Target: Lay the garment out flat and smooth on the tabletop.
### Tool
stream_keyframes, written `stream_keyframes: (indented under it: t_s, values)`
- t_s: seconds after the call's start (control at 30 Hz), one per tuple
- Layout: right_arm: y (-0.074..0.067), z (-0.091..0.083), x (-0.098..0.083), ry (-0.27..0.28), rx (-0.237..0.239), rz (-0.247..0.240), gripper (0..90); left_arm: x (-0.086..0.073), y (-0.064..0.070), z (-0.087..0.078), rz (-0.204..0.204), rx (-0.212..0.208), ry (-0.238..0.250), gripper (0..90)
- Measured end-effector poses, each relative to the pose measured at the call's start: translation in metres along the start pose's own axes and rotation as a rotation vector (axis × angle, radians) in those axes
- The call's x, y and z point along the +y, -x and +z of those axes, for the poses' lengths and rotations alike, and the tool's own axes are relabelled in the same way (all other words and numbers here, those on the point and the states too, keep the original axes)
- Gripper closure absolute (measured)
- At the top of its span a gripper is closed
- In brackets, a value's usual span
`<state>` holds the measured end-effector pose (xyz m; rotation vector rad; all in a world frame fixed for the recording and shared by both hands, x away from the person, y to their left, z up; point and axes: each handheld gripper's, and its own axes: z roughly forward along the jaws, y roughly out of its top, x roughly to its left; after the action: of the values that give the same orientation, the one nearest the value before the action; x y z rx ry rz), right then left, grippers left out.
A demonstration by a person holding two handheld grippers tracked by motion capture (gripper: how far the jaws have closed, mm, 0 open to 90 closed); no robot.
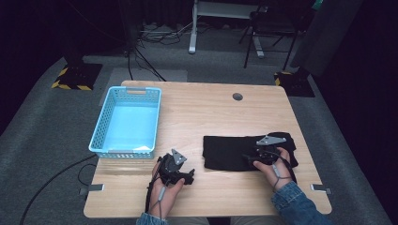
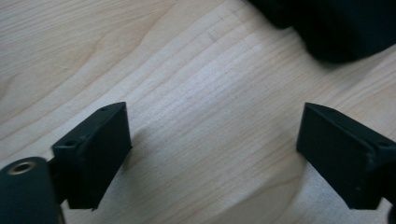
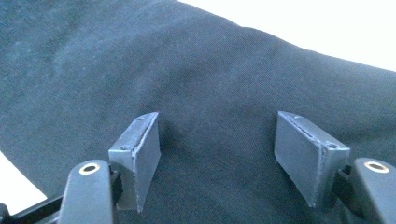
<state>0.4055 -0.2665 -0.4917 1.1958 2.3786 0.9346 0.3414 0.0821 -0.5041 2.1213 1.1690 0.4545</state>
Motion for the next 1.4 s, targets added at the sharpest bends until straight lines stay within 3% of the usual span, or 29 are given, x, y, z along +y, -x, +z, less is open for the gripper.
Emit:
stream_keyframes:
  t_s: [0.1, 0.17, 0.2, 0.33, 0.47, 0.73, 0.83, 0.97, 1.07, 1.4]
  values:
    - [-0.014, 0.005, 0.007, 0.002, 0.033, -0.017, 29.7, 0.004, -0.004, -0.001, -0.020, -0.014, 0.025, 13.2]
    - [-0.017, 0.004, 0.008, 0.010, 0.048, -0.016, 30.2, 0.006, -0.004, -0.002, -0.019, -0.018, 0.025, 13.6]
    - [-0.018, 0.000, 0.009, 0.040, 0.075, -0.015, 31.5, 0.009, -0.005, -0.003, -0.016, -0.023, 0.038, 13.6]
    - [-0.014, -0.010, 0.010, 0.074, 0.079, -0.014, 32.2, 0.015, -0.005, -0.005, -0.008, -0.024, 0.063, 13.5]
    - [-0.004, -0.024, 0.008, 0.096, 0.057, -0.013, 32.4, 0.023, -0.004, -0.005, -0.004, -0.031, 0.090, 14.2]
    - [0.016, -0.041, -0.003, 0.127, 0.016, -0.010, 32.4, 0.033, 0.002, -0.001, 0.029, -0.061, 0.098, 18.2]
    - [0.031, -0.052, -0.012, 0.131, -0.018, -0.004, 33.5, 0.037, 0.006, 0.004, 0.046, -0.099, 0.081, 20.6]
    - [0.047, -0.061, -0.023, 0.135, -0.050, 0.020, 34.6, 0.037, 0.013, 0.008, 0.076, -0.093, 0.061, 21.8]
    - [0.058, -0.068, -0.032, 0.134, -0.072, 0.039, 35.2, 0.035, 0.014, 0.010, 0.076, -0.108, 0.048, 22.4]
    - [0.080, -0.085, -0.061, 0.118, -0.118, 0.081, 35.9, 0.030, 0.020, 0.014, 0.115, -0.134, 0.024, 32.0]
